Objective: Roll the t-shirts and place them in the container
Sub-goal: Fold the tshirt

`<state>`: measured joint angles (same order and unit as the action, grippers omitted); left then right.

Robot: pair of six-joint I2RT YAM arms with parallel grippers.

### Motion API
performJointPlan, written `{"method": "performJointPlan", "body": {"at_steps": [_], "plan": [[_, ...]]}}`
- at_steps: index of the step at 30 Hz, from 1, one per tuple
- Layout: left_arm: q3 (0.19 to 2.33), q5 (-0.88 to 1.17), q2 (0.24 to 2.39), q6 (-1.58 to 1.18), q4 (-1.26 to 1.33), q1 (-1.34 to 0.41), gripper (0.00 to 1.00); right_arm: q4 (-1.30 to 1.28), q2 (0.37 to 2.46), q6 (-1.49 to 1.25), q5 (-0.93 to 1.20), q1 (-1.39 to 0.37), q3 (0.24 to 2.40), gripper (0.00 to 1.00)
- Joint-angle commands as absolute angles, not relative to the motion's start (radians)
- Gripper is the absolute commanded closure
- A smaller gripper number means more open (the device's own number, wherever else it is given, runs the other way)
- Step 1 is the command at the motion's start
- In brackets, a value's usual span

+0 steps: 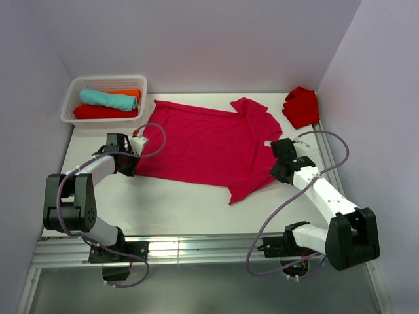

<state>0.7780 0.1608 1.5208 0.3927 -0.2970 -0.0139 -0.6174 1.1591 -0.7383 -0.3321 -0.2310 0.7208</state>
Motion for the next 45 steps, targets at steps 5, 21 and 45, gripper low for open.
{"method": "performJointPlan", "body": {"at_steps": [5,21,45], "plan": [[0.787,0.150,1.522,0.434,-0.321,-0.003,0.94,-0.719,1.094,-0.669,-0.385,-0.169,0.765,0.89],[0.830,0.144,1.562,0.434,-0.337,-0.003,0.94,-0.677,1.242,-0.589,-0.322,-0.080,0.865,0.74],[0.864,0.164,1.566,0.430,-0.356,-0.003,0.91,-0.604,1.153,-0.799,-0.230,-0.344,0.615,0.66]]}}
